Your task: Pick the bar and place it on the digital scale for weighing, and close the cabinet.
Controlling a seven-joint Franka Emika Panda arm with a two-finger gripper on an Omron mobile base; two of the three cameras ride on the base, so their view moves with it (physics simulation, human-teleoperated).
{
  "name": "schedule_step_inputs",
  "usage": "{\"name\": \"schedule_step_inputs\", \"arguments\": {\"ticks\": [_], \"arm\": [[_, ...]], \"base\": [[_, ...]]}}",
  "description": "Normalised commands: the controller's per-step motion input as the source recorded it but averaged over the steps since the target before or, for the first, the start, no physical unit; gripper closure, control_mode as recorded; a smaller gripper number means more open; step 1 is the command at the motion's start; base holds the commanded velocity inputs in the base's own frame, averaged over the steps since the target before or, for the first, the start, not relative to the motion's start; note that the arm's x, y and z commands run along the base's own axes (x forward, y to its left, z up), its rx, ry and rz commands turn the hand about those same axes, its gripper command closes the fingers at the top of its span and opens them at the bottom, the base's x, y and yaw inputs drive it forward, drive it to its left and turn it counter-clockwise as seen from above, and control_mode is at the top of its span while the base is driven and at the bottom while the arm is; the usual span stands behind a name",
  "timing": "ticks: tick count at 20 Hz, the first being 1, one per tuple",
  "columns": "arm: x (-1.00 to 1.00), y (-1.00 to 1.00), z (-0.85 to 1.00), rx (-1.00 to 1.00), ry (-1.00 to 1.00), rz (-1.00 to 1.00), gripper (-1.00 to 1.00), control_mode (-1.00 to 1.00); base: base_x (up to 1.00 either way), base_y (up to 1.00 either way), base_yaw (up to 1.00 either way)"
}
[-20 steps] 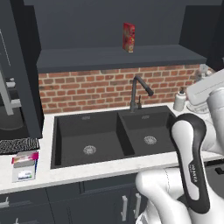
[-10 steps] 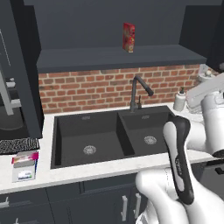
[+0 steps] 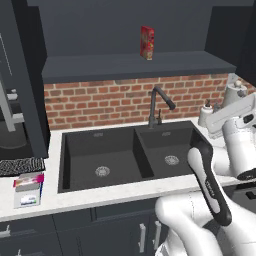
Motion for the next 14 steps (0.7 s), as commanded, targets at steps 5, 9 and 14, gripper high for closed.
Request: {"name": "schedule_step_inputs", "arguments": {"ticks": [5, 9, 14], "arm": [[-0.07, -0.73, -0.31, 0.03, 0.03, 0.16, -1.0, -1.0], [0.0, -0.44, -0.48, 0.0, 0.1, 0.15, -1.0, -1.0], [0.0, -0.23, -0.36, 0.0, 0.02, 0.11, -1.0, -1.0]], "base": [[0.0, 0.0, 0.0], [0.0, 0.0, 0.0], [0.0, 0.0, 0.0]]}}
